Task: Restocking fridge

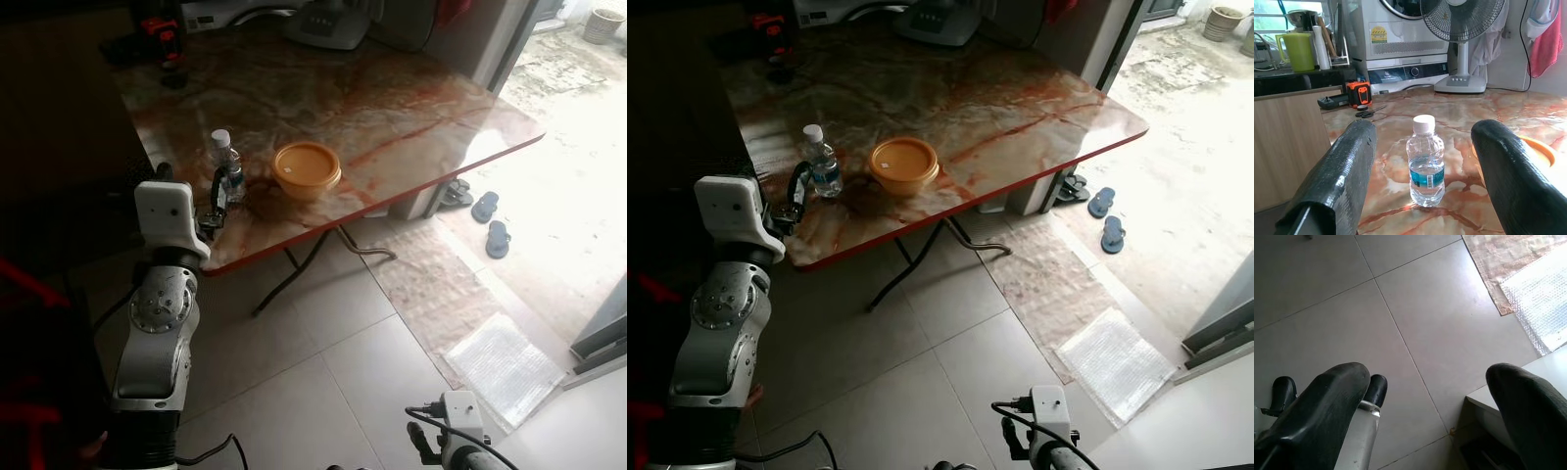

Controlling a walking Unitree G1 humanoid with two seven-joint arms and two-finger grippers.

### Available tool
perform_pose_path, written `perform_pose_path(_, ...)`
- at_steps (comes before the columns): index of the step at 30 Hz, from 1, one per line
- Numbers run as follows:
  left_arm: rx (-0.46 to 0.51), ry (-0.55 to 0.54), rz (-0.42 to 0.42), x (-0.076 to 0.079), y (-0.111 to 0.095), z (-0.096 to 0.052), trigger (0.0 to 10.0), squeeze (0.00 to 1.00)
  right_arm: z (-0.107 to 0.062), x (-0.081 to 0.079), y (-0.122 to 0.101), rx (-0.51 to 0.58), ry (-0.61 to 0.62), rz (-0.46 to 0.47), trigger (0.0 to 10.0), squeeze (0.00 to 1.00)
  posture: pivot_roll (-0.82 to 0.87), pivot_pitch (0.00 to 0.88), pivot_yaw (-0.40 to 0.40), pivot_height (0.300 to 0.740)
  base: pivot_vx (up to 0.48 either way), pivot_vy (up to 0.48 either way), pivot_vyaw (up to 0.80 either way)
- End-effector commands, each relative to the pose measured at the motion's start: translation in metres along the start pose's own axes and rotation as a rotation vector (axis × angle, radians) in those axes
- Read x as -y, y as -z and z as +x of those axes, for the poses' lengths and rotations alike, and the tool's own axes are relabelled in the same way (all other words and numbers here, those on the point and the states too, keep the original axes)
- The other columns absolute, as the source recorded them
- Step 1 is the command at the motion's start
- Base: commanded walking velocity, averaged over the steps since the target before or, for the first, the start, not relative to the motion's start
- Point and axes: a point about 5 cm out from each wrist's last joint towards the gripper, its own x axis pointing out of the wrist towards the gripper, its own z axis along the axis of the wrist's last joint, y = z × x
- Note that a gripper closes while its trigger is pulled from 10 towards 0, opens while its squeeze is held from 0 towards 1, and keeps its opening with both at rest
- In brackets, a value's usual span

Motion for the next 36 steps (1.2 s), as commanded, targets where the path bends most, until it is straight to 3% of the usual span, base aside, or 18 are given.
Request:
perform_pose_path(1, 0.007, 0.02, 0.001, 0.0049, -0.0041, -0.0015, 10.0, 0.0, -0.0024, 0.0052, 0.0065, -0.025, 0.012, 0.0, 10.0, 0.0, 0.04, 0.155, -0.09, 0.74, 0.27, 0.0, 0.0)
perform_pose_path(33, 0.026, 0.031, 0.016, 0.0082, -0.0127, -0.003, 10.0, 0.0, -0.0024, 0.0052, 0.0043, -0.018, -0.015, -0.052, 10.0, 0.0, 0.04, 0.198, -0.112, 0.74, 0.304, 0.0, 0.0)
perform_pose_path(36, 0.029, 0.035, 0.022, 0.0088, -0.0137, -0.0027, 10.0, 0.0, -0.0023, 0.0052, 0.0041, -0.02, -0.016, -0.051, 10.0, 0.0, 0.05, 0.2, -0.112, 0.74, 0.315, 0.0, 0.8)
